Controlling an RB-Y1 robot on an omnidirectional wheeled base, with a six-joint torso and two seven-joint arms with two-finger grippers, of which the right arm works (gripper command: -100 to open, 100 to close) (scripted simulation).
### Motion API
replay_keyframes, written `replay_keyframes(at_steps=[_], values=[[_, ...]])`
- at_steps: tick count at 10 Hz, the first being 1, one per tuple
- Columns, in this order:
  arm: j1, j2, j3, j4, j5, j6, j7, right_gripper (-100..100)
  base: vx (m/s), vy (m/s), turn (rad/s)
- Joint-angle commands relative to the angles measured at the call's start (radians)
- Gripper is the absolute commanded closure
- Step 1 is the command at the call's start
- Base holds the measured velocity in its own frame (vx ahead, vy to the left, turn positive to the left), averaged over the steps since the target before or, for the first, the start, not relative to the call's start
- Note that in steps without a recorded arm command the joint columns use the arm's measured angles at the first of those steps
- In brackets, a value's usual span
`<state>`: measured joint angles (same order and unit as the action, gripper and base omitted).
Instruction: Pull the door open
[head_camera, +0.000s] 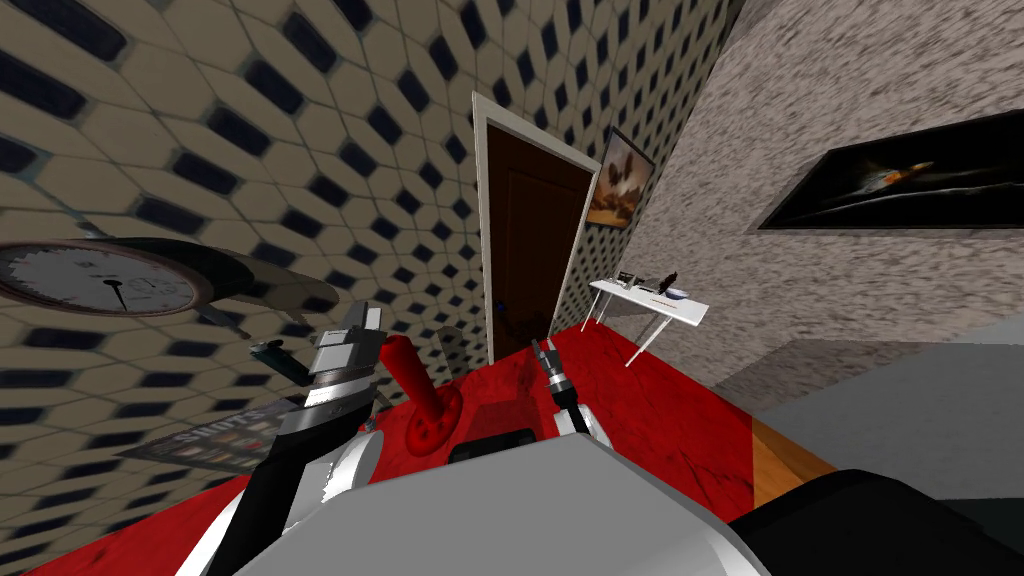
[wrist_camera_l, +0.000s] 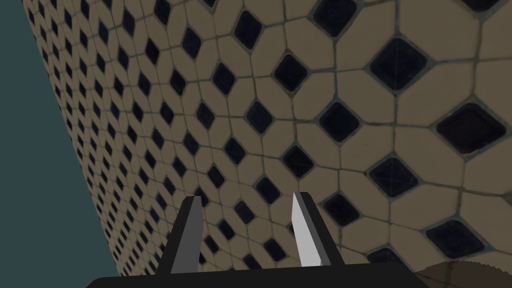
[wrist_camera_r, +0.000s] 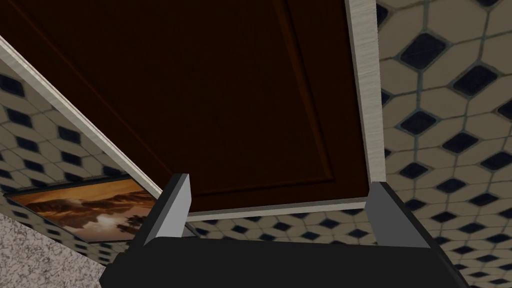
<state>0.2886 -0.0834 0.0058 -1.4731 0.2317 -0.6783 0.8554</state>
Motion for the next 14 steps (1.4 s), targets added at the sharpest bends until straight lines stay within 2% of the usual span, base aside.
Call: replay_keyframes(at_steps=[1, 14], values=[[-0.006, 0.0, 0.0, 0.03, 0.006, -0.006, 0.032, -100, 0.077, -0.029, 0.081], [-0.05, 0.026, 0.008, 0.251, 0.051, -0.048, 0.259, -100, 0.087, -0.023, 0.055]])
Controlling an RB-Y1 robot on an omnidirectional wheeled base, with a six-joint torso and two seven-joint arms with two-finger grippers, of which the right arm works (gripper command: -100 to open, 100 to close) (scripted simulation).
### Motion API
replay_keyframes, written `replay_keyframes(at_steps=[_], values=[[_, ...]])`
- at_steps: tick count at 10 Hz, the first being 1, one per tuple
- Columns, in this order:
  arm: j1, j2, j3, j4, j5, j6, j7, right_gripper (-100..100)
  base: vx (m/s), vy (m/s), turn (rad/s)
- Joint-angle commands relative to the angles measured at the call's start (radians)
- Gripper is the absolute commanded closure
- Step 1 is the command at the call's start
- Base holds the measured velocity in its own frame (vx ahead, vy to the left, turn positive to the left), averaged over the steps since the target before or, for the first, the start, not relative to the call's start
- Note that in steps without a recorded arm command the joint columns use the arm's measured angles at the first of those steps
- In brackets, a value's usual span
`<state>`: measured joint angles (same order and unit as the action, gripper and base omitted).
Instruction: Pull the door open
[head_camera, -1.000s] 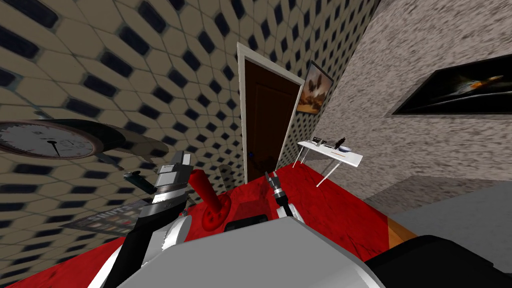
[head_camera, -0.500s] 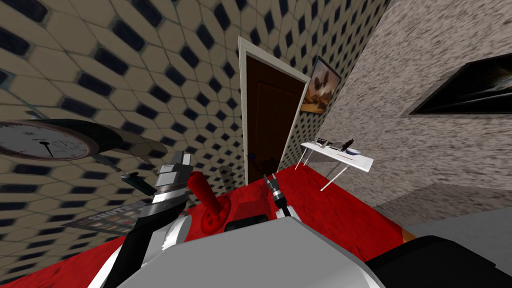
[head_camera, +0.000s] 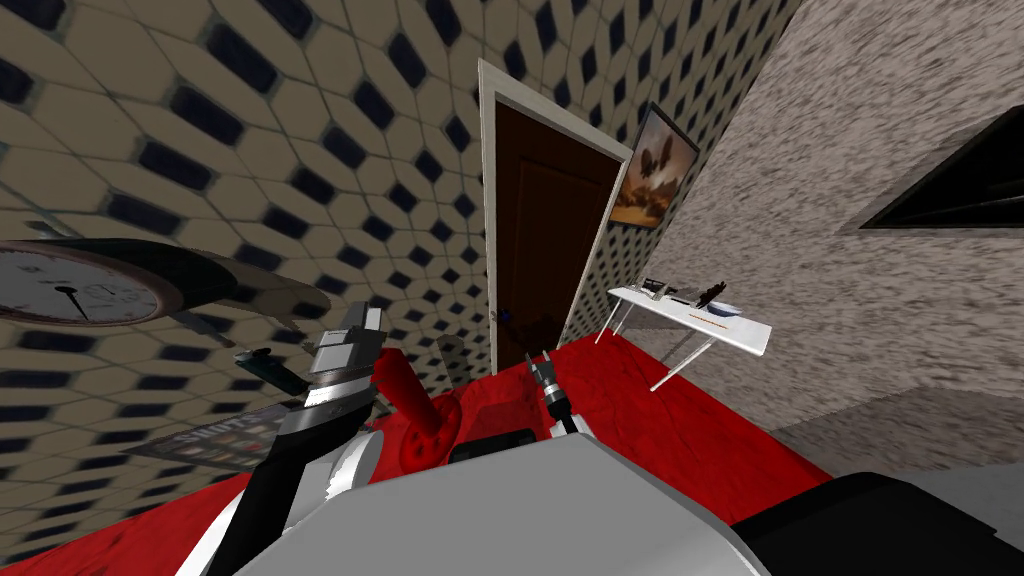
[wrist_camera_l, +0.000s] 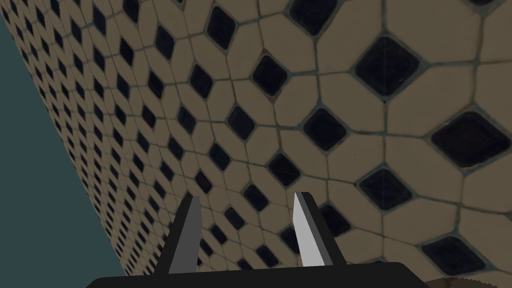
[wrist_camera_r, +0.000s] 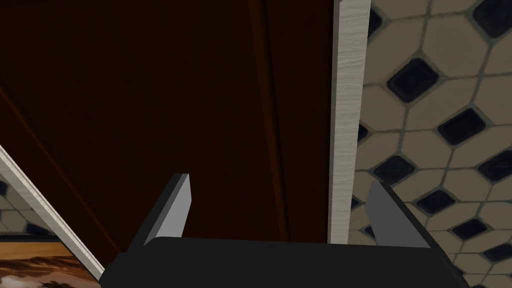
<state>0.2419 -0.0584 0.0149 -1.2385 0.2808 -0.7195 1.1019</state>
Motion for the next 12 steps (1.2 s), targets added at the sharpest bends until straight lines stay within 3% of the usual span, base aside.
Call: replay_keyframes(at_steps=[1, 6, 12], values=[[-0.006, 0.004, 0.0, 0.03, 0.004, -0.009, 0.027, -100, 0.108, -0.01, 0.046], [-0.027, 0.025, 0.004, 0.13, 0.025, -0.028, 0.13, -100, 0.148, -0.013, 0.053], [-0.042, 0.047, 0.007, 0.208, 0.041, -0.043, 0.211, -100, 0.192, 0.02, 0.03]])
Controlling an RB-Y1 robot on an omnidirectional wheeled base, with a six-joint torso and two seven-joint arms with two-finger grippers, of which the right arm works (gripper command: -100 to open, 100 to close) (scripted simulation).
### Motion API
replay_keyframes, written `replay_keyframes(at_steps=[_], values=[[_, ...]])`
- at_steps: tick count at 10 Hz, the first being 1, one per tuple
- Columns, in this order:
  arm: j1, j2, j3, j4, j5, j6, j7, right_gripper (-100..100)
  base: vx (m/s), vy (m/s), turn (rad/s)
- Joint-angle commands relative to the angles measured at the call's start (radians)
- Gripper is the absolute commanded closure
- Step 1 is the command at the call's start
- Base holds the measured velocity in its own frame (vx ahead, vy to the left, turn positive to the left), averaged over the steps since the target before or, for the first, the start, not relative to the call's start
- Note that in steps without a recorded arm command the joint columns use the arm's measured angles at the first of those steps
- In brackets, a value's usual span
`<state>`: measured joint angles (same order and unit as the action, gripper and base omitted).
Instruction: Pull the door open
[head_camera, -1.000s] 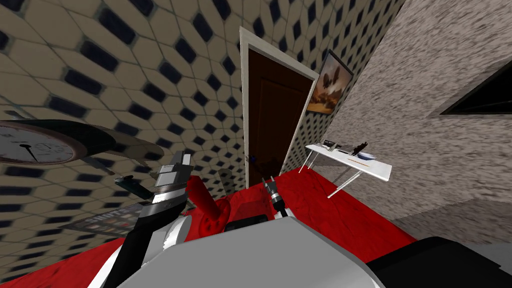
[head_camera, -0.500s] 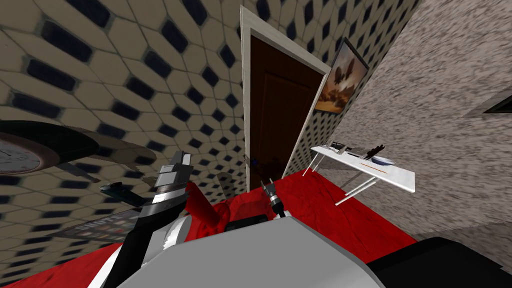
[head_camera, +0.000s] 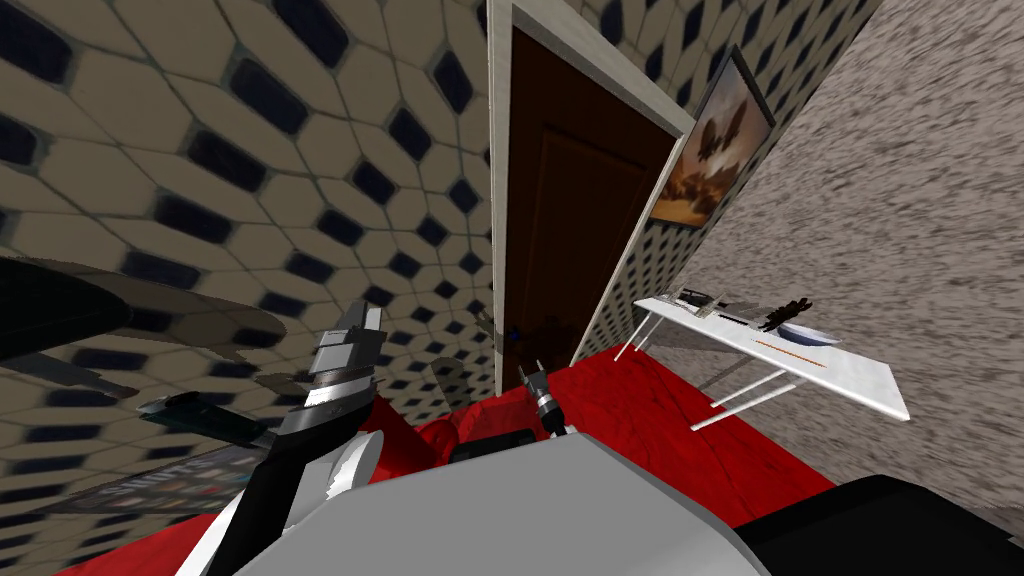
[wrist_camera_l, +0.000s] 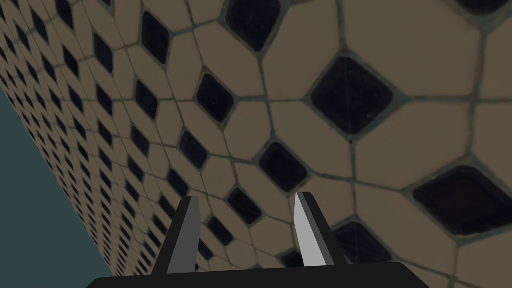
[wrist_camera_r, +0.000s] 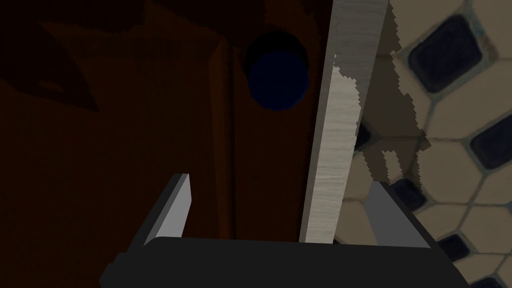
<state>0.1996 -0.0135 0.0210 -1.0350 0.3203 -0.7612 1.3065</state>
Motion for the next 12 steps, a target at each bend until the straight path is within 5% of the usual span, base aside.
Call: replay_keyframes(at_steps=[1, 12], values=[[0.0, 0.0, 0.0, 0.0, 0.0, 0.0, 0.0, -100, 0.088, 0.019, 0.003], [-0.032, -0.06, 0.0, 0.039, -0.012, -0.001, -0.002, -100, -0.17, -0.023, -0.011]])
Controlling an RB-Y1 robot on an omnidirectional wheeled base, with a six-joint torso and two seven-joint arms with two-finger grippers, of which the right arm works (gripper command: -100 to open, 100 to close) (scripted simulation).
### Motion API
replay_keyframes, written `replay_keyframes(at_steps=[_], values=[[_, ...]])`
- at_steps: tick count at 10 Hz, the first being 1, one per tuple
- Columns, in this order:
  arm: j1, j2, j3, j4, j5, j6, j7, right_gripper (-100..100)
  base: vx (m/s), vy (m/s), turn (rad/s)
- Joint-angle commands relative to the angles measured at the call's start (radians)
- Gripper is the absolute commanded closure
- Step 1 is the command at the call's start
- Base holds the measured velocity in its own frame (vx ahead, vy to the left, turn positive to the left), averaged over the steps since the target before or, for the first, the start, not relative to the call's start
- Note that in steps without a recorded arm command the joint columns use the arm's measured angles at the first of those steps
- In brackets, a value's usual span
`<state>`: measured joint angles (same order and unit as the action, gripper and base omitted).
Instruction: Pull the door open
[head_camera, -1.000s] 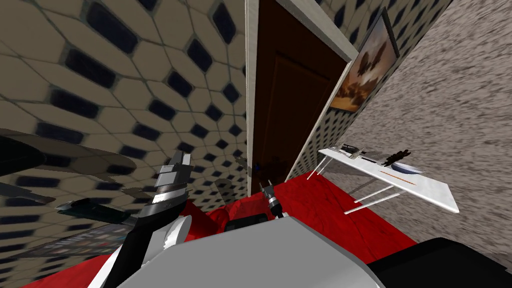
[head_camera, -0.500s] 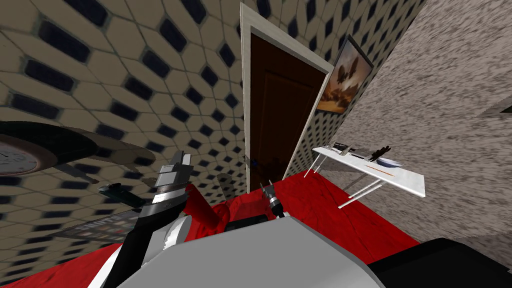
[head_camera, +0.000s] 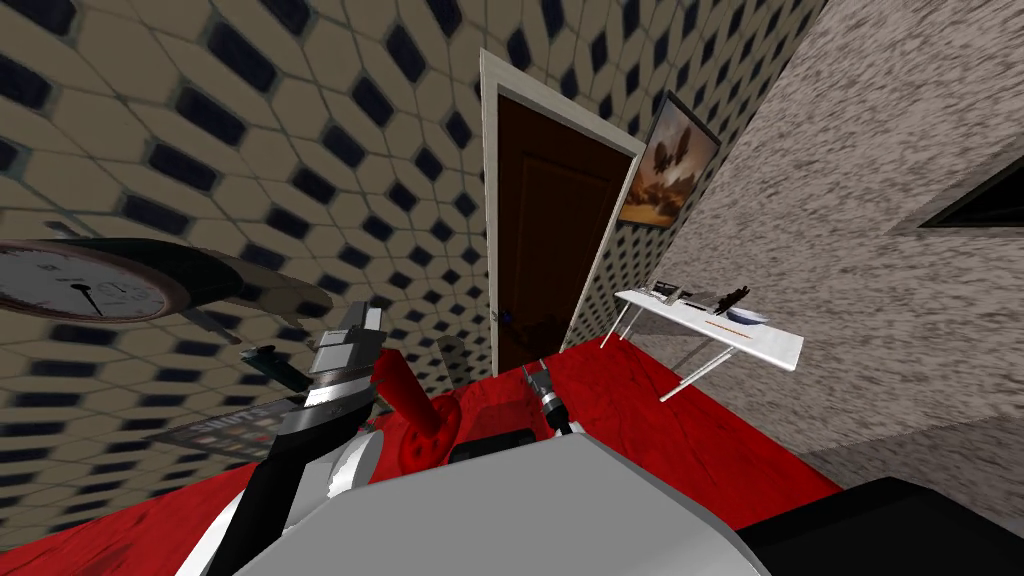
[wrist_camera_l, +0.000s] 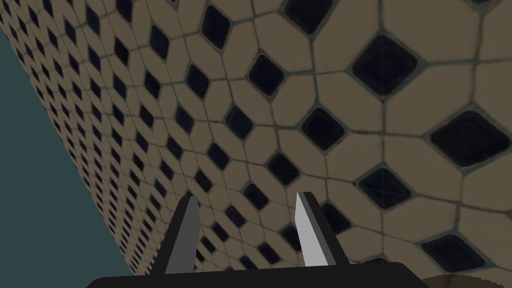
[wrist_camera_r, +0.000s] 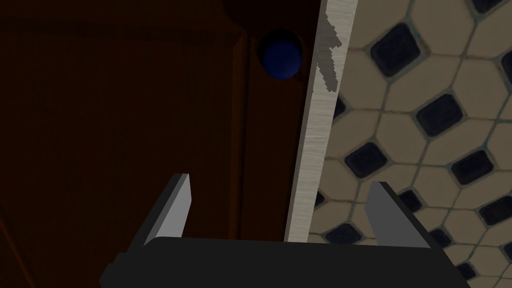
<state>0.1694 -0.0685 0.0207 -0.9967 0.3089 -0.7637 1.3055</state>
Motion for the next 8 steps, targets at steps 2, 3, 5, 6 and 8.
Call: replay_keyframes(at_steps=[2, 3, 5, 6, 8], values=[[-0.016, -0.021, 0.002, 0.017, -0.004, 0.001, -0.003, -100, -0.18, 0.001, -0.039], [-0.024, -0.029, 0.002, 0.027, -0.005, 0.001, -0.004, -100, -0.199, -0.014, -0.065], [-0.045, -0.046, 0.005, 0.051, -0.008, 0.001, -0.007, -100, -0.19, 0.041, -0.084], [-0.064, -0.056, 0.007, 0.071, -0.009, 0.0, -0.008, -100, -0.189, 0.025, -0.119], [-0.098, -0.067, 0.012, 0.107, -0.009, -0.002, -0.01, -100, -0.139, 0.006, -0.152]])
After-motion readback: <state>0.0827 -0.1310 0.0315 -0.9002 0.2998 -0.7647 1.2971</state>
